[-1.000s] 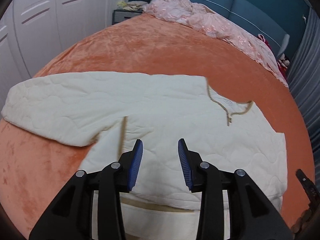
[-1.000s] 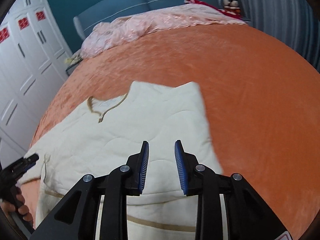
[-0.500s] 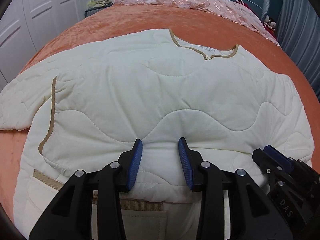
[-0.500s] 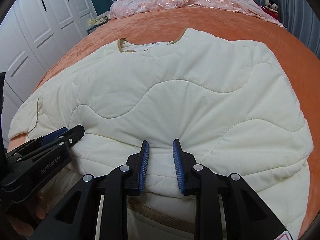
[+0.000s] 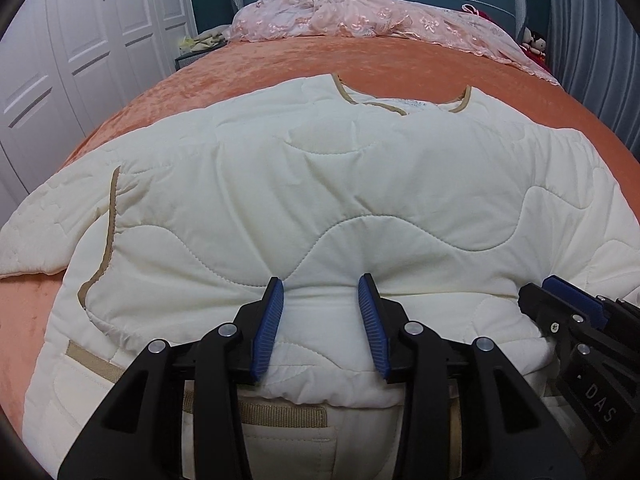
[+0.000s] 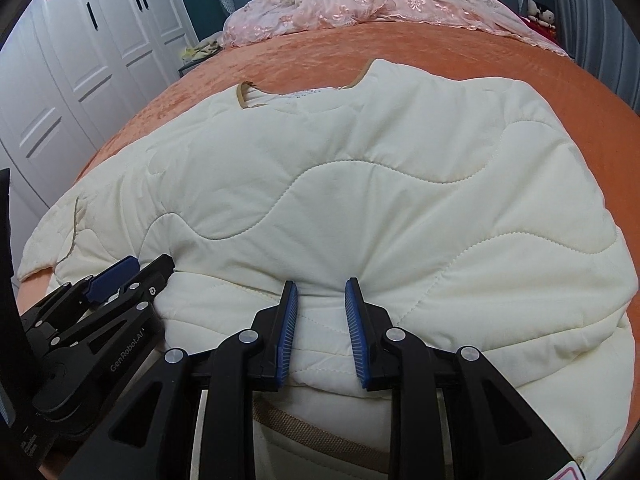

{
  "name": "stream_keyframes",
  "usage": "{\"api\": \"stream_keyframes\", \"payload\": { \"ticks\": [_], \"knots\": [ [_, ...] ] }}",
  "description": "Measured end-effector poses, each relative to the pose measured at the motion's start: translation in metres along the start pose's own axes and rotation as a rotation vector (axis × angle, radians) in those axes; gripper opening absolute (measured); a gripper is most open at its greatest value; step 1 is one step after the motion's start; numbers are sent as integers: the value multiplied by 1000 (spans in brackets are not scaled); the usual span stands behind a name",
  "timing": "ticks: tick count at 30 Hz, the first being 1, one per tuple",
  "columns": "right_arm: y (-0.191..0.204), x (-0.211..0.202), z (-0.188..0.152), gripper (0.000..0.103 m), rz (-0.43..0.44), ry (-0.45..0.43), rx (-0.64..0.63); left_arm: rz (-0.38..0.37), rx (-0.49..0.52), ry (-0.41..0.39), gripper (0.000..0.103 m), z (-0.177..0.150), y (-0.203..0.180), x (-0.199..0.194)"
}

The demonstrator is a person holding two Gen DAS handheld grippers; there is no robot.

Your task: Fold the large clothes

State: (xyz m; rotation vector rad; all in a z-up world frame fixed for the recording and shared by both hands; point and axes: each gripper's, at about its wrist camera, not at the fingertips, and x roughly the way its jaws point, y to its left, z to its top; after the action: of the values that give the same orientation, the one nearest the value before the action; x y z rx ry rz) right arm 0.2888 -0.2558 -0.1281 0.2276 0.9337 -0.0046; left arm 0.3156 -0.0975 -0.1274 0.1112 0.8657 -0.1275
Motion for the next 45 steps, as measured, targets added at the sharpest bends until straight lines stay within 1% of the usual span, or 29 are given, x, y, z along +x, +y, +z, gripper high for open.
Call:
{"api": "stream_keyframes", "payload": {
  "ticks": [4, 7, 8, 9, 10, 11, 13, 15, 17, 19, 20, 21, 24, 27, 30, 32, 34, 35, 36, 37, 38, 39, 40, 41, 42, 44, 45],
  "knots": [
    [0, -2, 2, 24, 7, 17, 9, -56, -56, 27, 38, 3, 14, -13],
    [5, -12, 7, 24, -22, 45, 6, -56, -101, 35, 39, -1, 40, -35],
    [9, -17, 7, 25, -41, 51, 8, -50, -112, 34, 39, -4, 50, -43],
    [13, -22, 8, 29, -50, 51, 15, -38, -123, 34, 40, -7, 60, -48],
    [17, -28, 8, 29, -41, 46, 28, -23, -142, 42, 41, -9, 72, -52],
    [24, -33, 8, 29, -16, 42, 44, -18, -171, 52, 43, -11, 85, -55],
    [44, -39, 10, 29, 46, 49, 58, -22, -254, 75, 43, -17, 114, -57],
    [70, -37, 10, 29, 72, 63, 34, -16, -336, 91, 43, -22, 143, -59],
    [97, -29, 8, 29, 94, 81, 4, -2, -399, 93, 43, -26, 168, -62],
    [117, -15, 2, 29, 94, 104, -23, 11, -449, 90, 44, -29, 193, -66],
    [124, -6, -2, 29, 75, 117, -41, 17, -476, 85, 48, -30, 207, -68],
    [129, 2, -6, 29, 43, 124, -65, 20, -506, 79, 54, -31, 222, -71],
    [137, 5, -12, 29, -5, 91, -121, 42, -597, 71, 61, -30, 273, -75],
    [139, -3, -10, 29, -19, 89, -111, 90, -706, 61, 67, -31, 333, -75],
    [141, -20, -13, 29, -15, 75, -79, 155, -812, 54, 67, -34, 389, -67],
    [143, -32, -17, 29, -5, 67, -71, 176, -870, 65, 67, -37, 421, -56],
    [145, -43, -23, 29, -7, 57, -77, 179, -922, 73, 67, -41, 444, -44],
    [145, -48, -26, 29, -7, 54, -76, 175, -944, 80, 65, -43, 452, -39],
    [144, -52, -28, 30, -5, 55, -71, 165, -963, 82, 59, -44, 458, -35],
    [143, -55, -30, 30, -2, 58, -65, 167, -972, 84, 57, -45, 462, -33],
    [141, -57, -32, 31, -4, 61, -61, 165, -973, 74, 50, -43, 463, -33],
    [140, -60, -34, 32, -7, 63, -58, 156, -962, 68, 28, -39, 463, -33],
    [138, -61, -35, 32, -12, 65, -57, 137, -946, 75, 14, -35, 463, -31],
    [136, -63, -36, 33, -18, 66, -56, 133, -929, 81, 9, -29, 461, -30],
    [134, -64, -37, 33, -21, 66, -51, 143, -908, 68, 5, -21, 458, -33],
    [128, -67, -37, 33, -20, 64, -35, 155, -830, 25, 4, 3, 443, -44],
    [125, -68, -38, 33, -19, 61, -27, 149, -791, -4, 4, 18, 432, -53]
  ]
}}
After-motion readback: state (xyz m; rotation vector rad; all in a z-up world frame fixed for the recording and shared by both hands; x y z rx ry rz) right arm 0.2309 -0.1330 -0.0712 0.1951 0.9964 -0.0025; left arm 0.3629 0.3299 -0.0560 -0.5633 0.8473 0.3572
